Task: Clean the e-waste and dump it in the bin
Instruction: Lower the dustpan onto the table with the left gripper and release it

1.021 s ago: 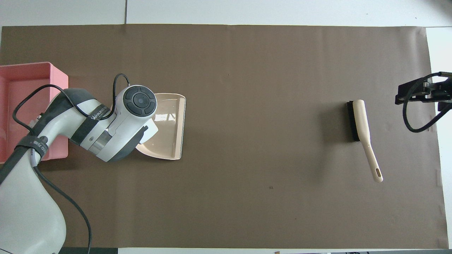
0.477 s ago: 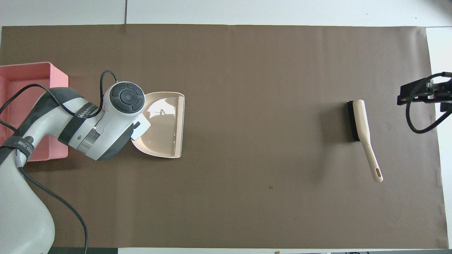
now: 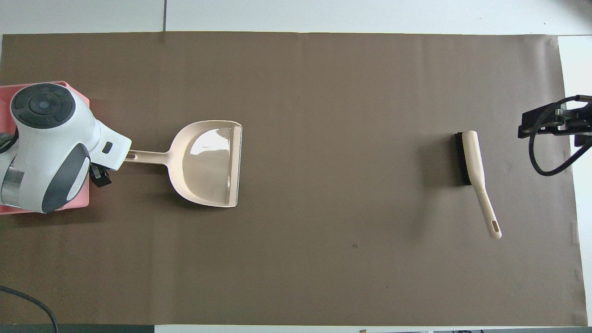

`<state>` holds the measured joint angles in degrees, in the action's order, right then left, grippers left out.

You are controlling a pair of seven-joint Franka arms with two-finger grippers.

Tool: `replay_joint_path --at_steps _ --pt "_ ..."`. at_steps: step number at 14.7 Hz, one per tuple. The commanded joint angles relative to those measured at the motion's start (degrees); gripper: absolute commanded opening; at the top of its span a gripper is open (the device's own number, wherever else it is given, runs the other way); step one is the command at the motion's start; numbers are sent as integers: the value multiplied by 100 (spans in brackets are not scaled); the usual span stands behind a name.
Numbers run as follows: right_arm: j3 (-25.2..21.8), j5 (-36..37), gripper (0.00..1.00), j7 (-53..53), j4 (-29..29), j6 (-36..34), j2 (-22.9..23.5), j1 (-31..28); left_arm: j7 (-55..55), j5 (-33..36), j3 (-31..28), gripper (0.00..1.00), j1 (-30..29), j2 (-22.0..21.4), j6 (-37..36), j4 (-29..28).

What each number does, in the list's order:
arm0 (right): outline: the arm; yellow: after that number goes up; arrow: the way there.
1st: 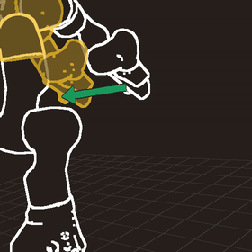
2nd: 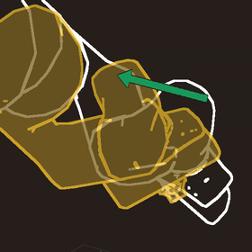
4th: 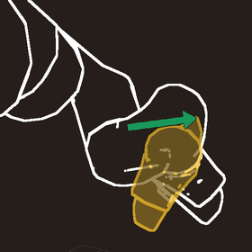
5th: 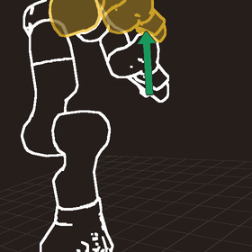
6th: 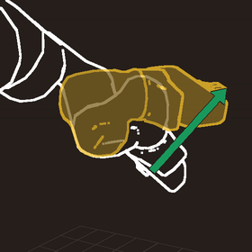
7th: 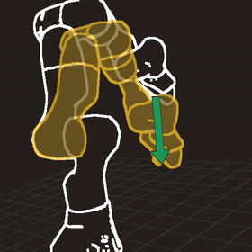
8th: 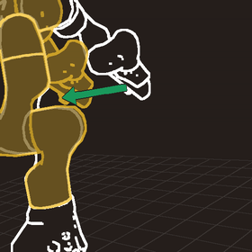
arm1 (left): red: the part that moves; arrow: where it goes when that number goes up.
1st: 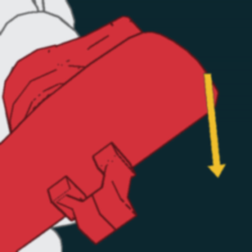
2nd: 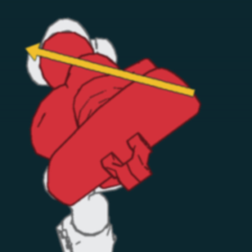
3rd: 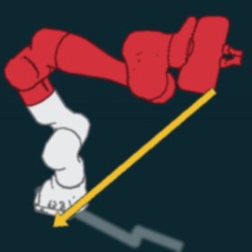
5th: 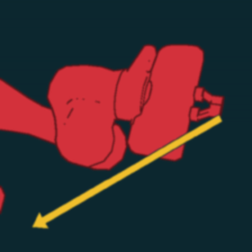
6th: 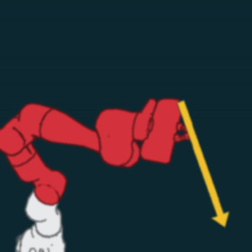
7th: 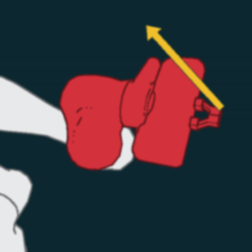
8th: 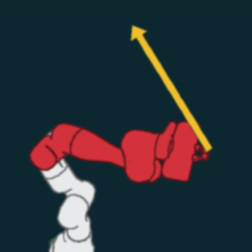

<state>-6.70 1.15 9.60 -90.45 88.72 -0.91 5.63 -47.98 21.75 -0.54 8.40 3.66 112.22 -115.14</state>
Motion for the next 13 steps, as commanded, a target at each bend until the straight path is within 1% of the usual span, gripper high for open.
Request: replay_joint_path --at_steps 1,2,5,7,10,13 --pt "2 0 100 -213 -16 -179 -102 -97 675 -476 27 98 -311 -191 -174 -61" --pt "10 0 100 -239 -16 -180 -102 -97 937 -687 10 98 -373 -191 -227 -35" --pt "10 -9 100 -231 -51 -180 -120 -62 2035 -1338 1 98 -663 -164 -490 281" --pt "10 -18 100 -231 -86 -162 -137 -35 2643 -1488 1 98 -778 -173 -648 536" --pt "19 -9 100 -476 -34 -162 -128 -35 3145 -1866 1 98 -936 -147 -1034 1036" --pt "10 -18 100 -521 -77 -180 -155 -97 3400 -1928 -8 98 -945 -129 -1448 1537"
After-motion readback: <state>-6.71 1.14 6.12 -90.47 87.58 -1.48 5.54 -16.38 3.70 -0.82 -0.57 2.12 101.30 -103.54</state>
